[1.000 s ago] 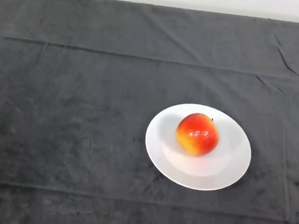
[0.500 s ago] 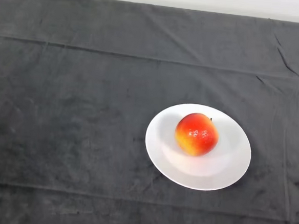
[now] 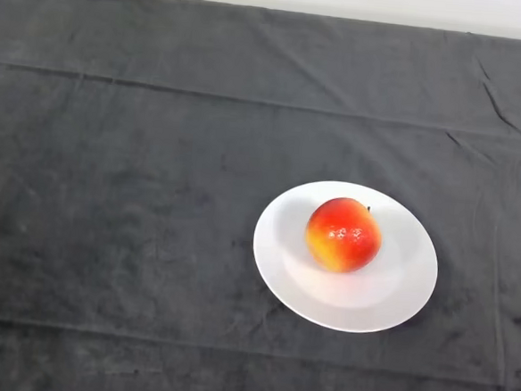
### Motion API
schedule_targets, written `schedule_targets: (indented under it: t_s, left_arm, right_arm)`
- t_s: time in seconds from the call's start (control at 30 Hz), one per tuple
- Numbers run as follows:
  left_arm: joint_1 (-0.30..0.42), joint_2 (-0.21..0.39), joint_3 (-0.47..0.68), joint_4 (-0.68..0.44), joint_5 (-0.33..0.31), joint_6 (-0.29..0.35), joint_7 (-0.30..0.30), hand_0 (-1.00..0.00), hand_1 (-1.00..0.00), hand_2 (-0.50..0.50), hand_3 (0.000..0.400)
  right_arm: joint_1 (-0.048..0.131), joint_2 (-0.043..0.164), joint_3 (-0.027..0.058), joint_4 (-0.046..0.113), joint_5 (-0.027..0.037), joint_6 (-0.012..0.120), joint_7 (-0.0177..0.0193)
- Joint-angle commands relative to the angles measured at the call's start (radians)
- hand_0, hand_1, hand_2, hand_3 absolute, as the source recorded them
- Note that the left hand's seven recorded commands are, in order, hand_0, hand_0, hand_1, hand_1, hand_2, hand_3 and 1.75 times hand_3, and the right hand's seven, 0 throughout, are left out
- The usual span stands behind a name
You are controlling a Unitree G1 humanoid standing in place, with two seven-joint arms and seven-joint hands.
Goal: Move the apple to the plate
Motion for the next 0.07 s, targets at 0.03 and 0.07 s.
schedule_targets:
  t_s: [0.03, 0.07]
  left_arm:
    - [-0.035, -0.012, 0.031, 0.008, 0.012, -0.006, -0.01, 0.0, 0.0, 0.0, 0.0]
    - [-0.035, -0.012, 0.032, 0.01, 0.012, -0.007, -0.012, 0.0, 0.0, 0.0, 0.0]
  right_arm:
    - [0.102, 0.078, -0.0029, 0.095, 0.0148, 0.086, -0.0009]
    - [0.102, 0.078, -0.0029, 0.095, 0.0148, 0.086, -0.0009]
